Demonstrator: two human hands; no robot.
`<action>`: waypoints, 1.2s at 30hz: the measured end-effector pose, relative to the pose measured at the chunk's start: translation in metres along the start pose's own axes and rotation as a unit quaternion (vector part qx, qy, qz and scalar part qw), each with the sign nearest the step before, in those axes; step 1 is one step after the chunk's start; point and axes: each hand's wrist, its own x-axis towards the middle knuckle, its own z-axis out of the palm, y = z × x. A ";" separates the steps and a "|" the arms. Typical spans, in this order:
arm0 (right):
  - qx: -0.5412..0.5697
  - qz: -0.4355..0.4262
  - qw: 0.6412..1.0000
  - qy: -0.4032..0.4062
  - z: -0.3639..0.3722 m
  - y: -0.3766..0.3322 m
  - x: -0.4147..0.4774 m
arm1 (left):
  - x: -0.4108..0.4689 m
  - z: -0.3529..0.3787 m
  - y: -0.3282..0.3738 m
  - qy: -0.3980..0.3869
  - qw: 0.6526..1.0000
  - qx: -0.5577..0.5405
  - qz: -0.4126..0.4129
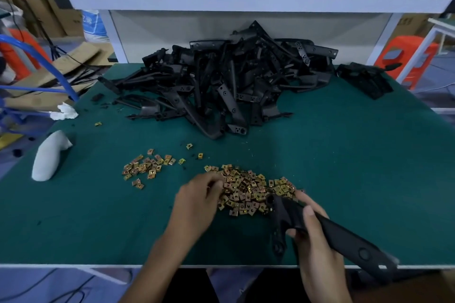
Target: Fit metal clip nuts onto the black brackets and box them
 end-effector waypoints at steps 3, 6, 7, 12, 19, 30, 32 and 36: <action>-0.006 0.010 1.000 -0.009 0.003 -0.002 0.000 | 0.024 -0.004 -0.019 0.048 0.995 0.083 0.005; -0.005 0.013 1.000 -0.016 0.002 -0.003 0.002 | 0.043 -0.003 -0.024 -0.016 0.989 0.146 -0.011; -0.004 0.012 1.000 -0.016 0.001 -0.003 0.003 | 0.048 -0.003 -0.022 -0.034 0.987 0.154 -0.014; 0.001 0.018 1.000 -0.014 0.000 -0.002 0.004 | 0.057 -0.005 -0.020 -0.030 0.993 0.106 -0.040; 0.049 0.040 0.998 -0.027 0.000 -0.005 0.005 | 0.044 -0.015 -0.026 0.000 0.997 -0.013 -0.079; 0.091 0.059 0.993 -0.038 0.010 -0.009 0.007 | 0.027 -0.015 -0.034 0.031 0.974 -0.160 -0.158; 0.095 0.056 0.993 -0.034 0.011 -0.008 0.007 | 0.025 -0.016 -0.036 0.022 0.953 -0.233 -0.191; 0.116 0.053 0.991 -0.040 0.011 -0.009 0.008 | 0.018 -0.023 -0.034 0.002 0.903 -0.376 -0.206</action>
